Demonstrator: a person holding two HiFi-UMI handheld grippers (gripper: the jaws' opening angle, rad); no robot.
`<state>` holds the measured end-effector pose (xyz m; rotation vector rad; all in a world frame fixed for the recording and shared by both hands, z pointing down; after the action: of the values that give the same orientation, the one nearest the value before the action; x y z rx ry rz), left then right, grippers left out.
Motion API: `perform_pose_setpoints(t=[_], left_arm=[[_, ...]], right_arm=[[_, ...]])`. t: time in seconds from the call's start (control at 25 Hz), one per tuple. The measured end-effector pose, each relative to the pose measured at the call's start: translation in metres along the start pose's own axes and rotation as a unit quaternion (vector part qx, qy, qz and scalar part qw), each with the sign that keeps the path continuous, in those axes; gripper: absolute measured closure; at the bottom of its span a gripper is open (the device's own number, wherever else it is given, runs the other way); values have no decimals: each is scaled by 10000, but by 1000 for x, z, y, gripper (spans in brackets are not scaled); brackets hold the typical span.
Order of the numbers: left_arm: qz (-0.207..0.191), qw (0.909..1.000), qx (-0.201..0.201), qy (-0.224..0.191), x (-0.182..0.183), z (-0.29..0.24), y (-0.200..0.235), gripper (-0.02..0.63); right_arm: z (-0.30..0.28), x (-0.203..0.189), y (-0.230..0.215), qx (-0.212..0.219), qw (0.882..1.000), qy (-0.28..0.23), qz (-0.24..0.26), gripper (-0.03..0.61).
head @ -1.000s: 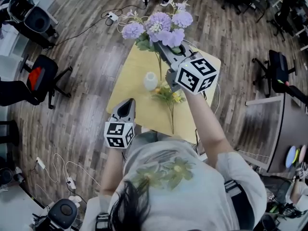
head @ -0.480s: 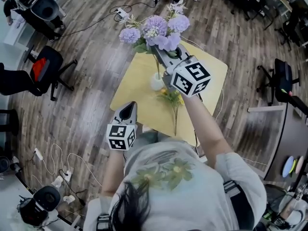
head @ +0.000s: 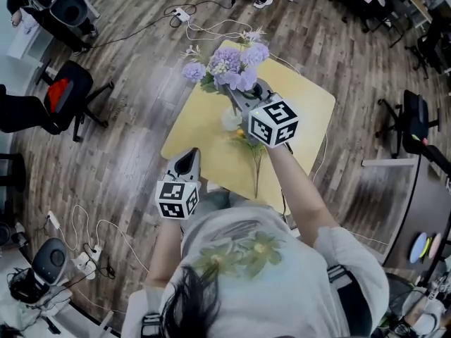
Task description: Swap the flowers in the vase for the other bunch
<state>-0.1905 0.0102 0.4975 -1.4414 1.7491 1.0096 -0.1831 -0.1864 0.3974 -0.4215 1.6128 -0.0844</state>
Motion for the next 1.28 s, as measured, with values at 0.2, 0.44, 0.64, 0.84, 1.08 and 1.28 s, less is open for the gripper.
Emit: perform_pose_setpoints(t=[0.2,0.44,0.64,0.84,1.08,1.28], left_arm=[[-31,10000,-48,29,2,-4,-4,595],[-65,9999,-91,31,-9,-1,-6,595],[-71,9999,-117,52,-12,-4,-13,595],[-80,9998,-135,85,-13,-6,-13,595],[-116,9997,-183,86,-10,-12,-16,595],[-149,9996,-213,94,-8,-14,-20,595]], right_arm=[[3,-28,-6,-33,9994,324,-78,520],[9,-66,-2,-101,9980,622,-55,522],[25,-91,-3,-168,9981,588,-70,520],[29,-102,-1,-142,9984,542,-91,520],[31,-102,-4,-198,9975,665,-104,518],[40,-103,-7,-338,9956,821,-306,383]])
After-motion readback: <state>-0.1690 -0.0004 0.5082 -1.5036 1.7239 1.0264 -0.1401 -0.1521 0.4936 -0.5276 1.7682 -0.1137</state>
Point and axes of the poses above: the fingertips, and each gripper's own axes: z backward along the fingers, y to its left, x out of its top, the point moved 2 cm from there along z, backward along the fingers, and after that the axes turned 4 degrees about -z, right-handed, at the moved point
